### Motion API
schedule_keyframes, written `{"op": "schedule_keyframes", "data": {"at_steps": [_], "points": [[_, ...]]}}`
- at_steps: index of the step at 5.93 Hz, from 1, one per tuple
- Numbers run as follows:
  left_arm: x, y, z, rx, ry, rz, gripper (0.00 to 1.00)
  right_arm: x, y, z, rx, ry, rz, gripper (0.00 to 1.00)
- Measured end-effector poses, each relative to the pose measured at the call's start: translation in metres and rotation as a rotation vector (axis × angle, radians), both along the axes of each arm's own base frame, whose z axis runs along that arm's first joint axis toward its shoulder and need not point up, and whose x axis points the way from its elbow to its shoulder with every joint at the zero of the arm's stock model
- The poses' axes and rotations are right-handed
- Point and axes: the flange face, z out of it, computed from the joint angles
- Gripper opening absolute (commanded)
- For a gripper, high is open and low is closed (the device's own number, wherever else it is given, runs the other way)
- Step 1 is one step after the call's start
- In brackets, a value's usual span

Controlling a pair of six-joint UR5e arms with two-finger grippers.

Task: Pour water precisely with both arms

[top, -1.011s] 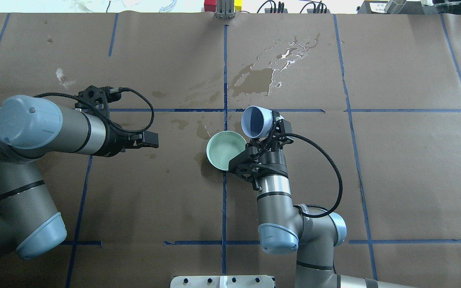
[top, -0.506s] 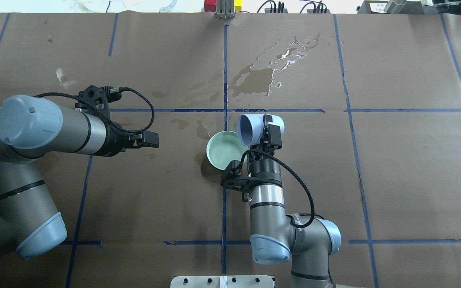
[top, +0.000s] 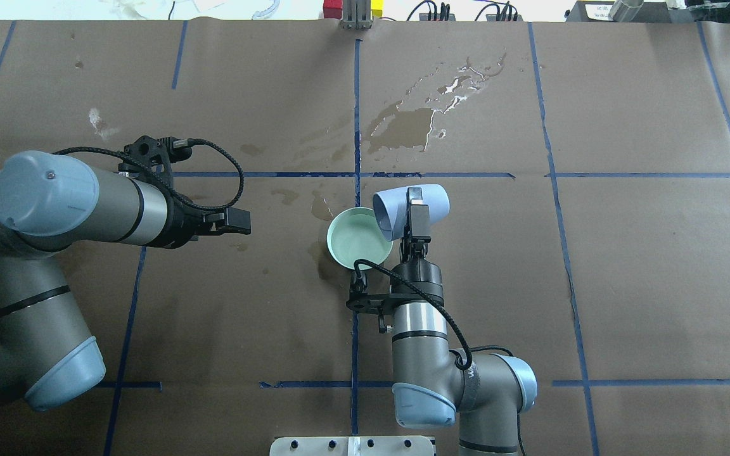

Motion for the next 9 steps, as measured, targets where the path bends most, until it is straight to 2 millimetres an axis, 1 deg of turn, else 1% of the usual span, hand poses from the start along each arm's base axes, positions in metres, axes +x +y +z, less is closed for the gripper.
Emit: {"op": "schedule_keyframes", "data": {"at_steps": [2, 6, 7, 8, 9], "points": [[0.000, 0.000, 0.001, -0.001, -0.001, 0.000, 1.00, 0.000, 0.001, -0.006, 0.021, 0.182, -0.012, 0.08], [0.000, 0.001, 0.001, -0.001, -0.001, 0.001, 1.00, 0.000, -0.001, -0.010, 0.036, 0.359, -0.024, 0.08], [0.001, 0.001, 0.000, -0.001, 0.000, 0.001, 1.00, 0.001, -0.002, -0.012, 0.039, 0.383, -0.025, 0.08], [0.001, 0.001, 0.000, -0.001, 0.000, 0.001, 1.00, 0.004, -0.003, -0.020, 0.042, 0.357, -0.022, 0.09], [0.001, 0.001, 0.000, -0.001, 0.000, 0.001, 1.00, 0.008, -0.004, -0.030, 0.038, 0.262, -0.015, 0.09]]}}
